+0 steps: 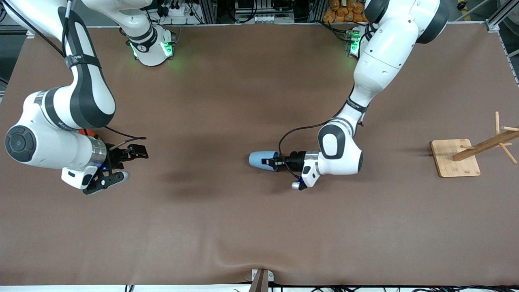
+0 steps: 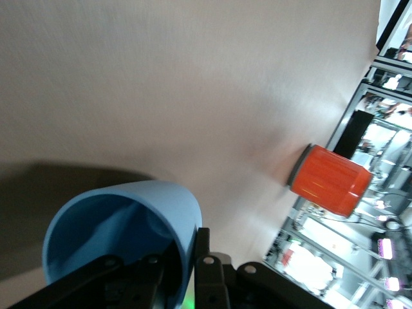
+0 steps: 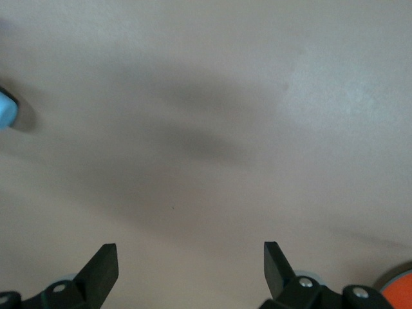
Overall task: Flip cup
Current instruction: 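Carry the blue cup with the left gripper toward the wooden stand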
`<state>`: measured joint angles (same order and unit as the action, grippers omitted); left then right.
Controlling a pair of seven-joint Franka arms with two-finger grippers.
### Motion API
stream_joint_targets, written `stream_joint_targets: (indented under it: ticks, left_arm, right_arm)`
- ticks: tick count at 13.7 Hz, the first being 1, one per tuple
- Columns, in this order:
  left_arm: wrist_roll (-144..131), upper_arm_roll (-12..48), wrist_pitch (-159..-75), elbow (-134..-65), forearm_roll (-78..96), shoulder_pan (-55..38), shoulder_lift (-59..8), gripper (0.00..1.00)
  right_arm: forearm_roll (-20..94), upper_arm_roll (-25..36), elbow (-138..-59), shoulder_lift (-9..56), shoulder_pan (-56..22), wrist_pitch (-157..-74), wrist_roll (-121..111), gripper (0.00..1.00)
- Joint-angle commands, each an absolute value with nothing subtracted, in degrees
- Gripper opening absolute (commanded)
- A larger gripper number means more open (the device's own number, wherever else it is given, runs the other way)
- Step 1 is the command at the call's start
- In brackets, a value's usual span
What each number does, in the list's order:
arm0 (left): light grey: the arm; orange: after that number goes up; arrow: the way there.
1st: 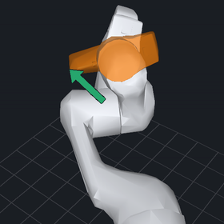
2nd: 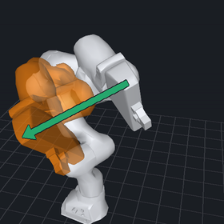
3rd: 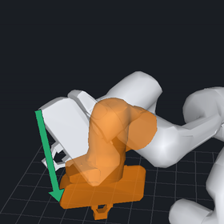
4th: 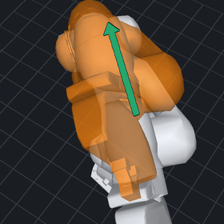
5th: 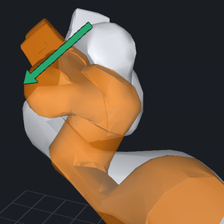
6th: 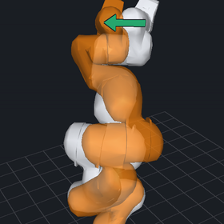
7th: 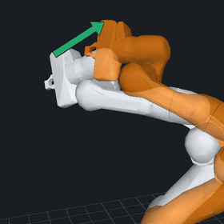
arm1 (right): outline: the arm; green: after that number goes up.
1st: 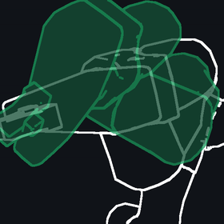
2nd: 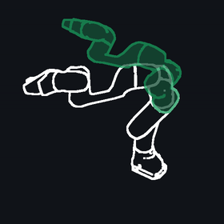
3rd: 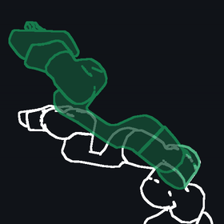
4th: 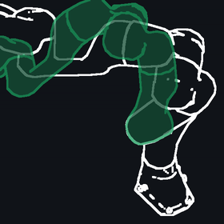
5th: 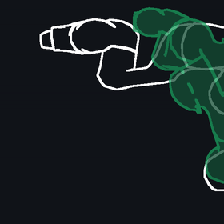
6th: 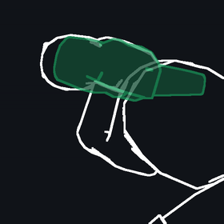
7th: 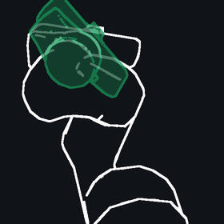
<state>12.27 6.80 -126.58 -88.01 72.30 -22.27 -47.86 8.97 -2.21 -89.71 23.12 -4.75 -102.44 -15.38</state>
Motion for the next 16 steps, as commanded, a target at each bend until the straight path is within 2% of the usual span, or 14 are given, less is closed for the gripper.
stream_joint_targets:
  ticks: [1, 4, 7, 10, 13, 15, 16]
  left_arm:
    - [11.87, 3.62, -127.00, -89.12, 62.36, -21.88, -41.68, 0.00]
    - [9.16, 0.71, -126.04, -90.95, 54.00, -20.66, -36.05, 0.00]
    - [7.73, 0.70, -124.38, -92.64, 35.22, -15.22, -32.09, 0.00]
    - [7.21, 0.70, -123.84, -93.87, 20.52, -9.08, -29.80, 0.00]
    - [-0.05, -0.17, -126.81, -99.13, 15.05, -8.17, -26.99, 0.00]
    - [-9.53, -0.09, -131.28, -103.68, 12.31, -8.52, -25.24, 0.00]
    - [-12.19, -0.17, -136.18, -108.24, 11.70, -9.22, -23.22, 0.00]
  right_arm:
    - [10.20, -3.16, -91.75, 21.63, -2.38, -102.05, -15.12, 1.00]
    - [9.58, -2.99, -92.90, 15.93, 0.69, -97.50, -15.12, 1.00]
    - [5.56, -1.85, -92.38, 7.94, 3.42, -89.76, -11.61, 1.00]
    - [1.94, -1.58, -91.32, 1.60, 3.78, -86.58, -9.68, 1.00]
    - [-0.08, -0.79, -85.89, 0.70, 3.17, -79.12, -1.86, 1.00]
    - [0.09, 1.31, -84.64, 0.79, 1.68, -79.19, -1.67, 1.00]
    - [0.35, 2.19, -84.55, 0.70, 0.63, -79.19, -1.67, 1.00]
